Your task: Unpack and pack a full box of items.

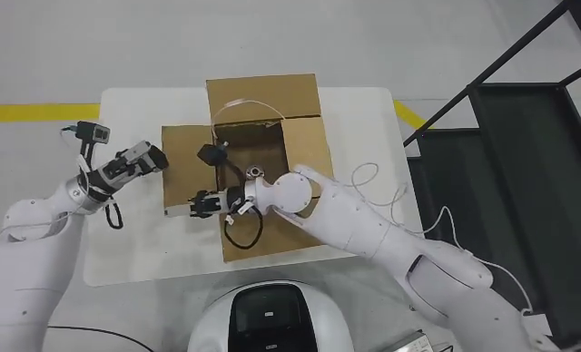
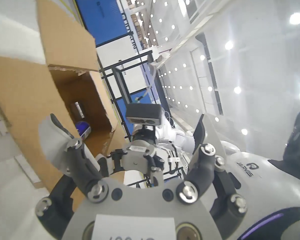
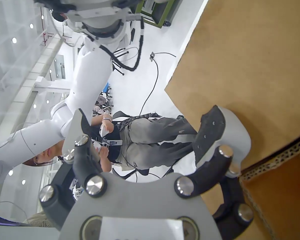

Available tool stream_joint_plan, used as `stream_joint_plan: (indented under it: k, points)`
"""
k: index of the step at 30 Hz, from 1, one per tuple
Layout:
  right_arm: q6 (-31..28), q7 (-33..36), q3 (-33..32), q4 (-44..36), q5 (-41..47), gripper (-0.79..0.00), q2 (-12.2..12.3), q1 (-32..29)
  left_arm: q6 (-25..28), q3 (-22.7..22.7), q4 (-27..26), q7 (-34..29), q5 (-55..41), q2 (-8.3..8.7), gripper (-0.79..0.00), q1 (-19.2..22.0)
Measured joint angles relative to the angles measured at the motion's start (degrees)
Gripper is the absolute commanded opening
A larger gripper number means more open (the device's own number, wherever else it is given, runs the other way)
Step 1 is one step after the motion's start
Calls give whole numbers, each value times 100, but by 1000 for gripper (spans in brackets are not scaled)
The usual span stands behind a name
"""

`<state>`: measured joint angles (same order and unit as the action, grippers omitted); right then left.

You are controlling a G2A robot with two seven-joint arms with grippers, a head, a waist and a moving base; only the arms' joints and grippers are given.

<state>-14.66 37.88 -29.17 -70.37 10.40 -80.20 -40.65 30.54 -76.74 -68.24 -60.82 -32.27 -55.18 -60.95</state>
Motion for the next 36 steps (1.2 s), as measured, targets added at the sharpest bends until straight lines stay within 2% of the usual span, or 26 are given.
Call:
stream_joint_plan:
  k: [5, 12, 15, 18, 24, 30, 36]
  points:
    - [-138, 125, -691, -538, -92, 0, 327, -494, 51, 456, 574, 316, 444, -124, 0, 402]
    - [-110, 323, -2655, -1784, -161, 0, 1034, -1994, 77, 809, 954, 753, 1028, -236, 0, 626]
    - [-8, 477, -3385, -2264, -189, 0, 1226, -2617, 46, 990, 996, 861, 981, -318, 0, 763]
    - [24, 561, -3956, -2374, 16, 0, 1336, -3026, -6, 1202, 1033, 1000, 921, -420, 0, 948]
    - [-76, 515, -4632, -2430, 339, 0, 1441, -3506, -57, 1668, 1243, 1192, 1000, -632, 0, 1311]
    - [-93, 391, -5035, -2596, 397, 0, 1503, -3829, -7, 1973, 1544, 1242, 1075, -796, 0, 1578]
    - [3, 386, -5220, -2794, 324, 0, 1544, -4047, 73, 2154, 1573, 1055, 1004, -920, 0, 1782]
